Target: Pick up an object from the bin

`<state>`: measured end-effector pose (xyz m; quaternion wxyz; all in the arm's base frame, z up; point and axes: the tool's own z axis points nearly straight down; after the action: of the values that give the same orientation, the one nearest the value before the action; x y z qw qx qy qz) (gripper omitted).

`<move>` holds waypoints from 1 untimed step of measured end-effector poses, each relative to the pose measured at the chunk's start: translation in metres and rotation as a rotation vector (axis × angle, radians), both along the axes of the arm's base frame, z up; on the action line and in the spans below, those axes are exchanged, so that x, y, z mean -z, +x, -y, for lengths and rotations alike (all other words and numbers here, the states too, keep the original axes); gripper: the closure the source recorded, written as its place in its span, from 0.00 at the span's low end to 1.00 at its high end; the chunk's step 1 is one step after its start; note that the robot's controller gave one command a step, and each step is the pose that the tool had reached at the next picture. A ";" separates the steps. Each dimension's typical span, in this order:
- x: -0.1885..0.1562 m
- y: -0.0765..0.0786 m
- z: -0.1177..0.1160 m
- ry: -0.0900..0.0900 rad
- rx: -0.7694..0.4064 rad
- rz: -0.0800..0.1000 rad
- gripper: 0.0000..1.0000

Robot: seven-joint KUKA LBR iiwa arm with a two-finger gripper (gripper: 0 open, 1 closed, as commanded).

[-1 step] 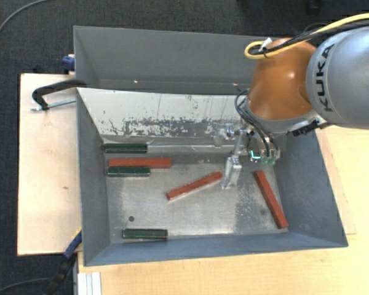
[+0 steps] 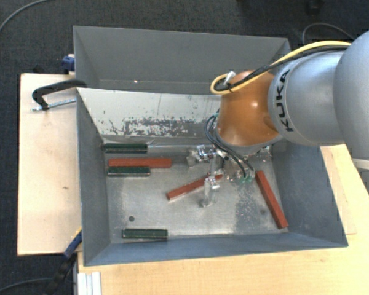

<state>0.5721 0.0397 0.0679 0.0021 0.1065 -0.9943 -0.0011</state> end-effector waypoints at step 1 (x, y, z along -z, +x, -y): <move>-0.003 0.002 0.001 0.000 0.002 0.006 1.00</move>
Offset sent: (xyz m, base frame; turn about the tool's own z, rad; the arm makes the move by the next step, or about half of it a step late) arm 0.0000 0.0000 0.0000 0.0000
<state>0.5739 0.0388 0.0709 -0.0007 0.1053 -0.9944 -0.0008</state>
